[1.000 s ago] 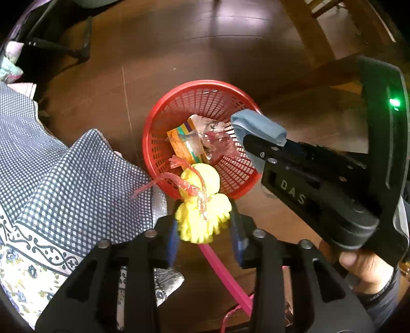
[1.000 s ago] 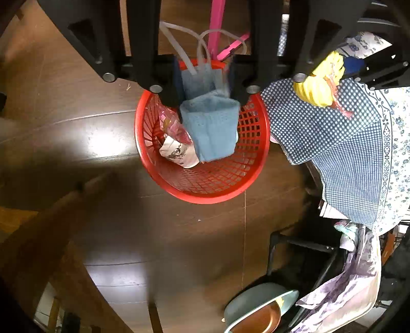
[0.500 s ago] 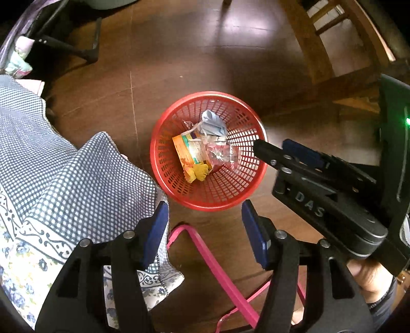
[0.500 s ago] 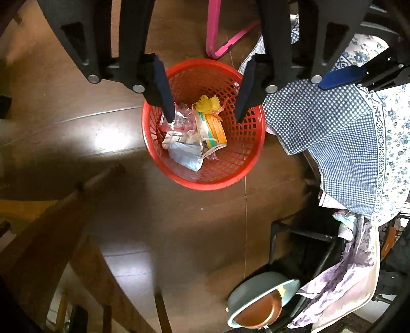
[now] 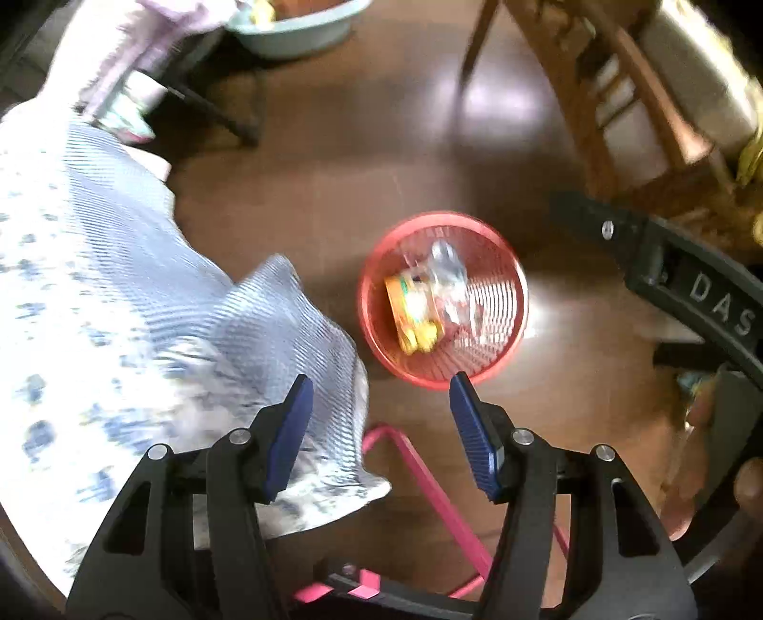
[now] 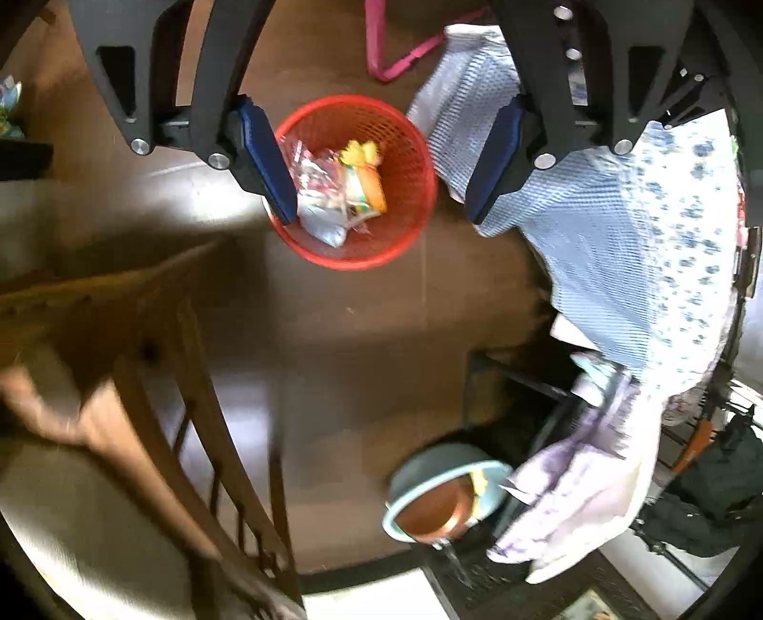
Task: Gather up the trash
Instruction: 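Swing both tools back over the bed toward the remaining trash, then grasp the white tea carton with the left tool while the right tool grasps the white medicine box, then carry the tea carton and medicine box with both tools over the wastebasket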
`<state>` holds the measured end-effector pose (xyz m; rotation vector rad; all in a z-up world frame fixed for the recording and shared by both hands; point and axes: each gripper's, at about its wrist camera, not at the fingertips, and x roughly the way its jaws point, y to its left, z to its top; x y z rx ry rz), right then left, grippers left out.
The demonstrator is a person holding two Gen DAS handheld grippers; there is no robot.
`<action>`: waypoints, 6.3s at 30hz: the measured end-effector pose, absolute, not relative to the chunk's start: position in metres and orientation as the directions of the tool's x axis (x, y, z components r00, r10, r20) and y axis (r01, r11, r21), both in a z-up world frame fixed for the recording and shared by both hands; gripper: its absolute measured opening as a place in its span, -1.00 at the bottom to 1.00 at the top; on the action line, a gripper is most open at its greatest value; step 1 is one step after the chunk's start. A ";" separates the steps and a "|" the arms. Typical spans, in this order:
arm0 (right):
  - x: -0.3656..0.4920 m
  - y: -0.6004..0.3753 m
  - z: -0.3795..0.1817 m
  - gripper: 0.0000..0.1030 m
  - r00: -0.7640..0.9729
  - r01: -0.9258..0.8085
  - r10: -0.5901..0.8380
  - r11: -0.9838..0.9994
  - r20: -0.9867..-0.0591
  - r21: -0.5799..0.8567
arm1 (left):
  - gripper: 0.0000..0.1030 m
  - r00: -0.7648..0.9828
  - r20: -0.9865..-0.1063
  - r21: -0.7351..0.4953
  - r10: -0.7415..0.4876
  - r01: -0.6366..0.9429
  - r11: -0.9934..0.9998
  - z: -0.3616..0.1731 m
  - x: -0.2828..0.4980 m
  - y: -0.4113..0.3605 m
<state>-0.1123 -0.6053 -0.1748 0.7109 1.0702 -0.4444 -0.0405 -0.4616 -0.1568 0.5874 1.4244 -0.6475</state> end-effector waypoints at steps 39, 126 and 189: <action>0.122 -0.246 0.003 0.66 0.540 0.010 0.257 0.950 -0.802 0.311 | 0.43 0.577 -0.816 0.119 0.031 0.115 0.986 0.015 0.106 -0.025; 0.150 -0.121 0.006 -0.21 0.545 -0.314 0.305 0.938 -0.781 0.147 | -0.56 0.593 -0.805 -0.093 0.013 -0.148 0.985 0.003 0.135 0.098; -0.082 -0.520 -0.076 -0.20 0.539 0.361 0.048 0.889 -0.841 0.282 | -0.55 0.387 -0.861 0.095 -0.331 0.760 0.643 -0.008 -0.041 -0.396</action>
